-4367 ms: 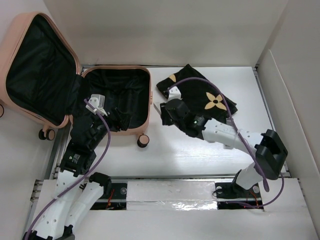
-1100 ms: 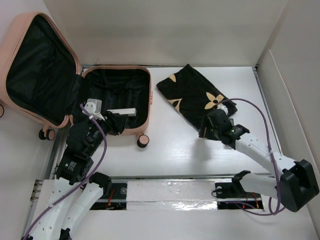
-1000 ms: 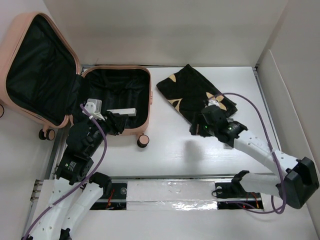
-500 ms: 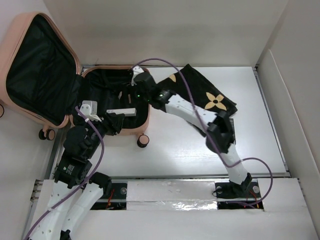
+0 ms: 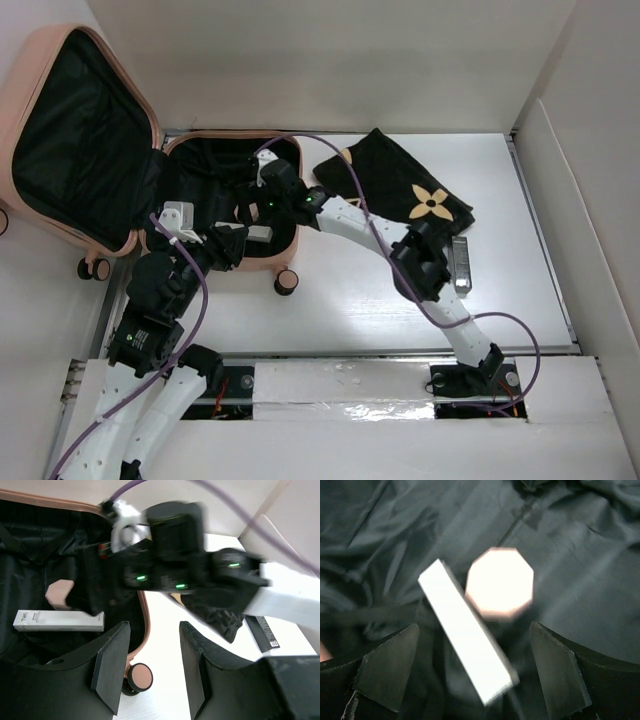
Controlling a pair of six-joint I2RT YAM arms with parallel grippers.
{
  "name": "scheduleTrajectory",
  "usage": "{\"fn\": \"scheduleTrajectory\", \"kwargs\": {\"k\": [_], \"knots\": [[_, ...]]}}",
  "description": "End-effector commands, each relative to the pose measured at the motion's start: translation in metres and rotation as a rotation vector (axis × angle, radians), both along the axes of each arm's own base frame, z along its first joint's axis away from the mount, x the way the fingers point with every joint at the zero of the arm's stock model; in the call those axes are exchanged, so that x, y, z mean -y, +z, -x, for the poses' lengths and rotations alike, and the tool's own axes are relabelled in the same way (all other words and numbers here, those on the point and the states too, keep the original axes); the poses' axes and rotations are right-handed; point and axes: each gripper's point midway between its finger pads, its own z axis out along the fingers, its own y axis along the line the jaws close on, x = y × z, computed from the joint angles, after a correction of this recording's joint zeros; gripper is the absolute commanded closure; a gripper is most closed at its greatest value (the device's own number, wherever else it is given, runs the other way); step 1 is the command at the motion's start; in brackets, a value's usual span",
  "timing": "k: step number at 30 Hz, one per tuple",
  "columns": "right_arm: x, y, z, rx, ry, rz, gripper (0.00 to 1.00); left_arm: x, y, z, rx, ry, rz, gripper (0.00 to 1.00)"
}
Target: Pack the luggage
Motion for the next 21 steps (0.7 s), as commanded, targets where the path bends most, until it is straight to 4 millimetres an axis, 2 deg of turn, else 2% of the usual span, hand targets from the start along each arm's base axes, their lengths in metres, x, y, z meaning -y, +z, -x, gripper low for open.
{"fn": "scheduleTrajectory", "kwargs": {"k": [1, 2, 3, 4, 5, 6, 8, 9, 10, 11, 12, 13, 14, 15, 16, 17, 18, 21], "knots": [[0.026, 0.137, -0.003, 0.203, -0.015, -0.212, 0.02, 0.002, 0.015, 0.0, 0.04, -0.008, 0.023, 0.59], [0.046, 0.11, 0.0, 0.164, -0.035, -0.173, 0.04, 0.003, 0.014, 0.0, 0.039, -0.015, 0.023, 0.59], [0.077, 0.159, -0.006, 0.239, -0.083, -0.248, 0.13, 0.003, 0.015, 0.001, 0.042, -0.017, 0.023, 0.59], [0.103, 0.163, -0.012, 0.263, -0.16, -0.244, 0.2, 0.003, 0.015, 0.002, 0.045, -0.018, 0.024, 0.59], [0.128, 0.163, -0.015, 0.274, -0.216, -0.238, 0.33, 0.003, 0.017, 0.002, 0.051, -0.018, 0.026, 0.59], [0.182, 0.153, -0.014, 0.266, -0.318, -0.211, 0.61, 0.003, 0.017, 0.002, 0.049, -0.018, 0.026, 0.59], [0.249, 0.132, -0.018, 0.228, -0.512, -0.186, 0.8, 0.004, 0.017, 0.003, 0.051, -0.026, 0.027, 0.59], [0.289, 0.08, -0.006, 0.153, -0.595, -0.101, 0.87, 0.005, 0.018, 0.004, 0.056, -0.032, 0.029, 0.59], [0.348, 0.087, -0.008, 0.176, -0.758, -0.099, 0.88, 0.006, 0.019, 0.006, 0.059, -0.041, 0.031, 0.59], [0.38, 0.072, -0.002, 0.145, -0.859, -0.089, 0.88, 0.006, 0.02, 0.006, 0.063, -0.041, 0.032, 0.59], [0.412, 0.05, 0.011, 0.096, -0.943, -0.026, 0.82, 0.008, 0.02, 0.007, 0.06, -0.052, 0.032, 0.59], [0.459, 0.029, 0.024, 0.067, -1.057, 0.011, 0.77, 0.008, 0.02, 0.006, 0.061, -0.051, 0.03, 0.59], [0.479, 0.018, 0.033, 0.044, -1.108, 0.023, 0.7, 0.008, 0.019, 0.006, 0.056, -0.051, 0.029, 0.59], [0.494, 0.009, 0.041, 0.022, -1.145, 0.041, 0.52, 0.01, 0.019, 0.007, 0.058, -0.06, 0.029, 0.59], [0.506, -0.008, 0.053, -0.014, -1.165, 0.063, 0.41, 0.011, 0.019, 0.007, 0.059, -0.064, 0.03, 0.59], [0.522, -0.008, 0.058, -0.025, -1.22, 0.048, 0.31, 0.011, 0.018, 0.006, 0.055, -0.063, 0.027, 0.59], [0.528, -0.017, 0.068, -0.066, -1.239, 0.071, 0.16, 0.011, 0.019, 0.006, 0.059, -0.06, 0.027, 0.59], [0.535, -0.031, 0.08, -0.1, -1.265, 0.101, 0.08, 0.012, 0.019, 0.009, 0.062, -0.071, 0.03, 0.59]]}}
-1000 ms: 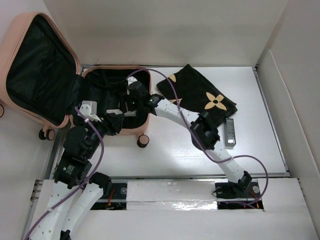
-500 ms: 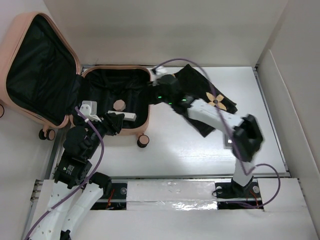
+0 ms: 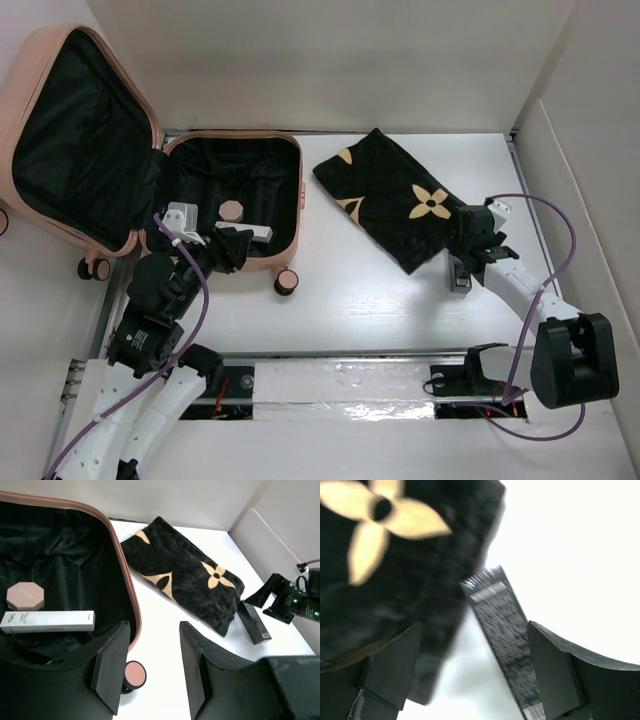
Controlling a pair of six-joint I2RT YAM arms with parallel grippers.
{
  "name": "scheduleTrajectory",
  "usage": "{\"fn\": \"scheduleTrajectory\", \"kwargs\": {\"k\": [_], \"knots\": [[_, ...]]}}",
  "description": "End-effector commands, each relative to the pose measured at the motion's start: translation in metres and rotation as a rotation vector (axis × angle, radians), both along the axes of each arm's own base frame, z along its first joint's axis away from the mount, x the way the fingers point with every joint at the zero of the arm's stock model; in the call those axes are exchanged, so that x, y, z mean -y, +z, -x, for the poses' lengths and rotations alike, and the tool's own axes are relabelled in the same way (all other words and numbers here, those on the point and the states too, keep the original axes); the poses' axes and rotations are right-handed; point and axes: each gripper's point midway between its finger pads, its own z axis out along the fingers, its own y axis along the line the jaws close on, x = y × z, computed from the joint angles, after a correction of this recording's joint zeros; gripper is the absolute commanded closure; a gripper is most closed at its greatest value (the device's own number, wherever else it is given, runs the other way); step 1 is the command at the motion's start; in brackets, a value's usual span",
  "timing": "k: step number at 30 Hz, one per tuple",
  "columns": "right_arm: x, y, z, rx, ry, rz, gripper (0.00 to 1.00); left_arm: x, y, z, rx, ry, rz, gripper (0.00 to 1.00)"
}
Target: Pack the luggage
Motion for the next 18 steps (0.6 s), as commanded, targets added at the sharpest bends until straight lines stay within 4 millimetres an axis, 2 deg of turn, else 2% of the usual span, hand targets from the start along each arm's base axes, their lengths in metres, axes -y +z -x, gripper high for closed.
{"fn": "scheduleTrajectory", "kwargs": {"k": [1, 4, 12, 17, 18], "knots": [[0.008, 0.009, 0.004, 0.031, -0.057, -0.018, 0.08, 0.003, 0.019, 0.004, 0.061, -0.023, 0.029, 0.59], [0.01, -0.004, 0.011, -0.032, -0.058, -0.02, 0.09, 0.003, 0.02, 0.005, 0.065, -0.022, 0.031, 0.59], [0.026, -0.023, 0.016, -0.103, -0.071, -0.063, 0.15, 0.0, 0.024, 0.008, 0.083, -0.016, 0.037, 0.59], [0.024, -0.041, 0.012, -0.201, 0.021, -0.098, 0.17, -0.004, 0.028, 0.011, 0.096, -0.002, 0.04, 0.59], [0.023, -0.045, 0.015, -0.235, 0.033, -0.097, 0.2, -0.002, 0.028, 0.013, 0.096, -0.012, 0.041, 0.58]]}}
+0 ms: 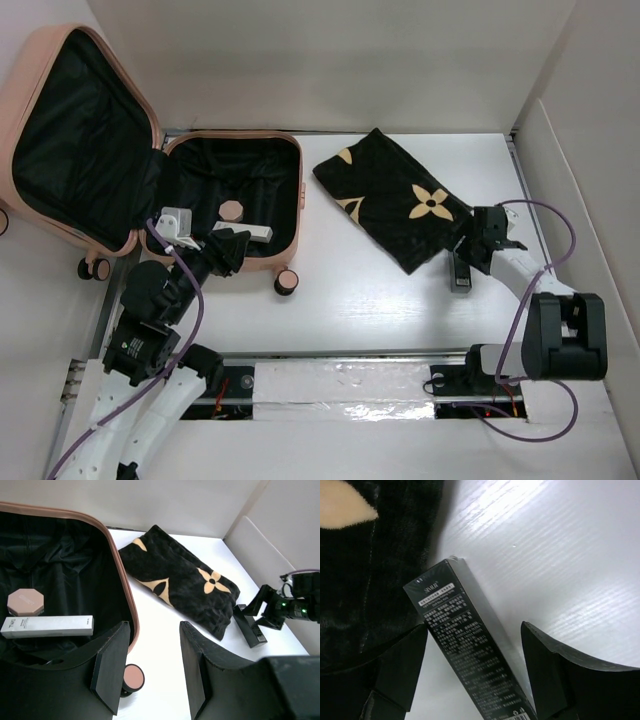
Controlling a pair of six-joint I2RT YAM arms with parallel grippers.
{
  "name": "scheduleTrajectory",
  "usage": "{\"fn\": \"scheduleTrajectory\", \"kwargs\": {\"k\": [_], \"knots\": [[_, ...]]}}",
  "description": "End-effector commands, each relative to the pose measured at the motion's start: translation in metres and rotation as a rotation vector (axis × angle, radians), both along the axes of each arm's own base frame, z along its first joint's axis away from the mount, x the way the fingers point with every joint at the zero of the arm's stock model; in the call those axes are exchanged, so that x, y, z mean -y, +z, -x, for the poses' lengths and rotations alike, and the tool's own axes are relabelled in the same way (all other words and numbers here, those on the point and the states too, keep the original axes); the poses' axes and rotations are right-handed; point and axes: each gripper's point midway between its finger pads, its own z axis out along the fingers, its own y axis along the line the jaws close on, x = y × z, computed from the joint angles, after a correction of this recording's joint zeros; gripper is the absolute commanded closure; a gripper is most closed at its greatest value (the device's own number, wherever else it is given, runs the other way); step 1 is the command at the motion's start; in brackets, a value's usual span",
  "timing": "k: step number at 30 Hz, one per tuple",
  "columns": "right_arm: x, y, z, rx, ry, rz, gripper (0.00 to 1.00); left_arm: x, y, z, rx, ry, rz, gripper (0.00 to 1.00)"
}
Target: Pack the luggage
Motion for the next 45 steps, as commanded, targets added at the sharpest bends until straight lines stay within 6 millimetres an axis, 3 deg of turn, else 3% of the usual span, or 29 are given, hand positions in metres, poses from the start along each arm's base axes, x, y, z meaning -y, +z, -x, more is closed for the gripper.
{"fn": "scheduleTrajectory", "kwargs": {"k": [1, 5, 10, 12, 13, 15, 19, 20, 22, 24, 26, 27, 29, 30, 31, 33, 34, 35, 36, 37, 38, 39, 40, 41, 42, 45], "knots": [[-0.01, -0.004, -0.005, -0.068, 0.109, -0.03, 0.24, 0.0, 0.021, 0.005, 0.065, -0.007, 0.028, 0.59], [-0.018, -0.014, -0.004, -0.094, 0.144, -0.03, 0.29, 0.001, 0.021, 0.007, 0.066, -0.014, 0.029, 0.59], [-0.014, -0.015, 0.006, -0.101, 0.122, -0.032, 0.47, 0.0, 0.024, 0.01, 0.077, -0.012, 0.031, 0.59], [-0.011, -0.011, 0.009, -0.086, 0.098, -0.044, 0.58, 0.001, 0.025, 0.013, 0.083, -0.023, 0.036, 0.59], [-0.011, -0.01, 0.012, -0.075, 0.092, -0.046, 0.59, 0.001, 0.026, 0.013, 0.086, -0.024, 0.037, 0.59], [-0.009, 0.014, 0.012, 0.004, 0.075, -0.035, 0.61, 0.001, 0.025, 0.011, 0.082, -0.018, 0.032, 0.59], [-0.035, 0.071, 0.01, 0.153, 0.17, -0.061, 0.62, 0.002, 0.024, 0.011, 0.08, -0.023, 0.033, 0.59], [-0.052, 0.098, 0.007, 0.229, 0.223, -0.083, 0.62, 0.002, 0.023, 0.01, 0.075, -0.023, 0.031, 0.59], [-0.083, 0.126, -0.002, 0.329, 0.319, -0.145, 0.62, 0.003, 0.022, 0.009, 0.071, -0.023, 0.03, 0.59], [-0.152, 0.159, -0.007, 0.434, 0.533, -0.287, 0.63, 0.004, 0.021, 0.009, 0.069, -0.029, 0.029, 0.59], [-0.204, 0.178, -0.007, 0.464, 0.669, -0.355, 0.63, 0.005, 0.019, 0.007, 0.06, -0.026, 0.028, 0.59], [-0.254, 0.195, -0.007, 0.48, 0.786, -0.383, 0.62, 0.004, 0.018, 0.006, 0.055, -0.021, 0.028, 0.59], [-0.301, 0.211, -0.011, 0.509, 0.886, -0.389, 0.62, 0.003, 0.015, 0.003, 0.044, -0.007, 0.029, 0.59], [-0.328, 0.249, -0.018, 0.594, 0.944, -0.402, 0.62, 0.003, 0.015, 0.003, 0.041, -0.004, 0.031, 0.6], [-0.368, 0.227, -0.019, 0.533, 1.013, -0.413, 0.62, 0.003, 0.015, 0.003, 0.043, -0.004, 0.034, 0.61], [-0.413, 0.235, -0.023, 0.55, 1.1, -0.458, 0.61, 0.002, 0.015, 0.003, 0.047, 0.002, 0.041, 0.62], [-0.437, 0.275, -0.031, 0.648, 1.126, -0.494, 0.61, 0.002, 0.015, 0.003, 0.045, 0.005, 0.042, 0.62], [-0.47, 0.243, -0.038, 0.582, 1.163, -0.494, 0.61, -0.003, 0.013, -0.001, 0.04, 0.038, 0.044, 0.63], [-0.487, 0.241, -0.044, 0.578, 1.18, -0.497, 0.61, -0.004, 0.013, -0.001, 0.038, 0.043, 0.044, 0.64], [-0.506, 0.276, -0.052, 0.64, 1.198, -0.522, 0.6, -0.005, 0.012, -0.002, 0.036, 0.05, 0.045, 0.65], [-0.535, 0.23, -0.061, 0.552, 1.238, -0.531, 0.57, -0.006, 0.011, -0.003, 0.035, 0.057, 0.044, 0.65], [-0.548, 0.224, -0.065, 0.527, 1.257, -0.557, 0.44, -0.008, 0.01, -0.005, 0.033, 0.071, 0.045, 0.67], [-0.561, 0.223, -0.069, 0.525, 1.271, -0.586, 0.37, -0.008, 0.01, -0.006, 0.032, 0.073, 0.044, 0.68], [-0.574, 0.254, -0.069, 0.59, 1.312, -0.643, 0.32, -0.008, 0.008, -0.007, 0.026, 0.077, 0.039, 0.69], [-0.582, 0.231, -0.079, 0.549, 1.304, -0.672, 0.21, -0.008, 0.007, -0.008, 0.022, 0.079, 0.037, 0.72], [-0.559, 0.258, -0.095, 0.625, 1.293, -0.731, 0.09, -0.008, 0.002, -0.012, 0.008, 0.088, 0.026, 0.78]]}}
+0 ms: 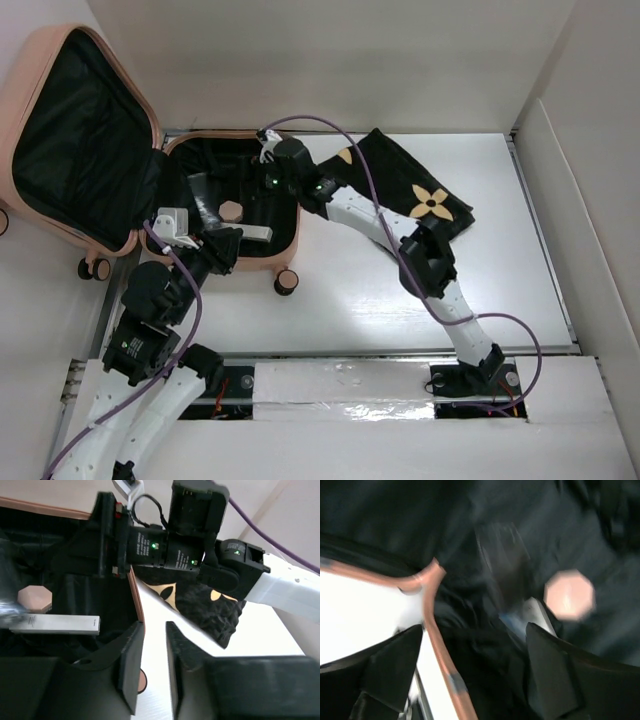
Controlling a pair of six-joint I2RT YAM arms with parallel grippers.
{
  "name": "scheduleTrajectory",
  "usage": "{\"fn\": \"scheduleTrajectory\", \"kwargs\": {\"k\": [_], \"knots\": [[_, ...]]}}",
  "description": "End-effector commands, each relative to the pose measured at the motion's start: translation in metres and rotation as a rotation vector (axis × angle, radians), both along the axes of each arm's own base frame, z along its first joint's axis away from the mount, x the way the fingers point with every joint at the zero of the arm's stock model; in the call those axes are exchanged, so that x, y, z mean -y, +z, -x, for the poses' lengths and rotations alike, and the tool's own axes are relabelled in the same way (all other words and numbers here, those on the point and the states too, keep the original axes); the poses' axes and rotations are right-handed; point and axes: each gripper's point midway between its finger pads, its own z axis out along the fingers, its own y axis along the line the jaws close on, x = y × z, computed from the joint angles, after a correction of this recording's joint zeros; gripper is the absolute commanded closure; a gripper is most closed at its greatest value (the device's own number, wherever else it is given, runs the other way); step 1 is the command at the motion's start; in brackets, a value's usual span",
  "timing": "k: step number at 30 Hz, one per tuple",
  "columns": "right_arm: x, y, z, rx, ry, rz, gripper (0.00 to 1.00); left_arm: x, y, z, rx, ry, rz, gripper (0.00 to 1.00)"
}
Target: Pack the luggage
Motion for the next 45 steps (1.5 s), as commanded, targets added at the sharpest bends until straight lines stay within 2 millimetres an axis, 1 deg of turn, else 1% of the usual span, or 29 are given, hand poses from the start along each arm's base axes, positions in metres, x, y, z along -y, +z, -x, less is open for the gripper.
{"fn": "scheduleTrajectory", "kwargs": {"k": [1, 2, 3, 4, 5, 6, 7, 9, 10, 11, 13, 14, 17, 19, 20, 21, 23, 24, 25, 26, 27, 29, 30, 32, 33, 35, 37, 42, 45], "knots": [[0.035, 0.073, -0.015, 0.063, 0.02, -0.167, 0.07, 0.0, 0.0, -0.01, 0.006, 0.025, 0.001, 0.8], [0.048, 0.075, -0.019, 0.075, -0.002, -0.171, 0.06, 0.004, -0.004, -0.011, -0.004, 0.004, -0.007, 0.85], [0.066, 0.046, -0.021, 0.049, -0.024, -0.131, 0.07, 0.006, -0.003, -0.012, -0.001, -0.005, -0.007, 0.96], [0.102, 0.074, -0.031, 0.094, -0.073, -0.155, 0.1, 0.006, -0.004, -0.013, -0.003, -0.007, -0.015, 1.0], [0.122, 0.072, -0.034, 0.102, -0.1, -0.152, 0.18, 0.007, -0.007, -0.016, -0.012, -0.009, -0.019, 1.0], [0.144, 0.073, -0.038, 0.132, -0.133, -0.157, 0.47, 0.009, -0.007, -0.017, -0.014, -0.02, -0.021, 1.0], [0.192, 0.053, -0.044, 0.104, -0.209, -0.121, 0.68, 0.012, -0.009, -0.018, -0.021, -0.038, -0.023, 1.0], [0.246, 0.029, -0.056, 0.085, -0.331, -0.067, 1.0, 0.02, -0.012, -0.02, -0.036, -0.077, -0.035, 1.0], [0.277, -0.015, -0.053, 0.016, -0.392, 0.001, 1.0, 0.023, -0.012, -0.021, -0.037, -0.091, -0.035, 1.0], [0.325, -0.013, -0.064, 0.03, -0.517, 0.018, 1.0, 0.031, -0.014, -0.023, -0.047, -0.126, -0.038, 1.0], [0.377, -0.044, -0.063, -0.014, -0.66, 0.085, 1.0, 0.042, -0.013, -0.026, -0.049, -0.181, -0.035, 1.0], [0.42, -0.066, -0.057, -0.046, -0.776, 0.13, 1.0, 0.059, -0.016, -0.023, -0.07, -0.275, -0.036, 1.0], [0.474, -0.095, -0.044, -0.064, -0.935, 0.21, 1.0, 0.097, -0.002, -0.018, -0.075, -0.433, 0.073, 1.0], [0.51, -0.098, -0.04, -0.082, -1.037, 0.245, 1.0, 0.123, 0.011, -0.016, -0.08, -0.5, 0.122, 1.0], [0.526, -0.102, -0.038, -0.102, -1.09, 0.272, 1.0, 0.133, 0.006, -0.03, -0.116, -0.482, 0.118, 1.0], [0.547, -0.111, -0.035, -0.155, -1.146, 0.293, 0.89, 0.139, 0.004, -0.036, -0.129, -0.469, 0.132, 1.0], [0.561, -0.12, -0.033, -0.19, -1.168, 0.292, 0.65, 0.151, -0.021, -0.051, -0.208, -0.458, 0.134, 1.0], [0.566, -0.127, -0.03, -0.212, -1.182, 0.286, 0.41, 0.161, -0.029, -0.051, -0.228, -0.461, 0.131, 1.0], [0.576, -0.135, -0.028, -0.234, -1.207, 0.285, 0.33, 0.171, -0.037, -0.051, -0.249, -0.446, 0.11, 1.0], [0.58, -0.14, -0.026, -0.25, -1.218, 0.282, 0.24, 0.201, -0.062, -0.04, -0.272, -0.408, 0.016, 1.0], [0.583, -0.144, -0.024, -0.269, -1.241, 0.266, 0.13, 0.216, -0.061, -0.036, -0.26, -0.374, -0.039, 1.0], [0.592, -0.157, -0.017, -0.306, -1.271, 0.265, 0.11, 0.238, -0.09, -0.044, -0.281, -0.244, -0.18, 1.0], [0.594, -0.159, -0.017, -0.315, -1.281, 0.243, 0.12, 0.253, -0.075, -0.045, -0.269, -0.252, -0.16, 1.0], [0.591, -0.17, -0.019, -0.354, -1.248, 0.232, 0.15, 0.267, -0.085, -0.052, -0.295, -0.26, -0.133, 0.96], [0.59, -0.175, -0.019, -0.375, -1.24, 0.236, 0.22, 0.264, -0.087, -0.068, -0.294, -0.238, -0.07, 0.78], [0.592, -0.174, -0.028, -0.381, -1.229, 0.23, 0.3, 0.263, -0.098, -0.078, -0.324, -0.259, -0.024, 0.58], [0.585, -0.181, -0.032, -0.403, -1.185, 0.222, 0.55, 0.253, -0.115, -0.098, -0.363, -0.194, -0.022, 0.39], [0.585, -0.189, -0.038, -0.426, -1.168, 0.206, 0.9, 0.244, -0.142, -0.127, -0.404, -0.105, -0.042, 0.22], [0.59, -0.186, -0.037, -0.419, -1.176, 0.178, 1.0, 0.244, -0.163, -0.138, -0.453, -0.086, -0.064, 0.17]]}}
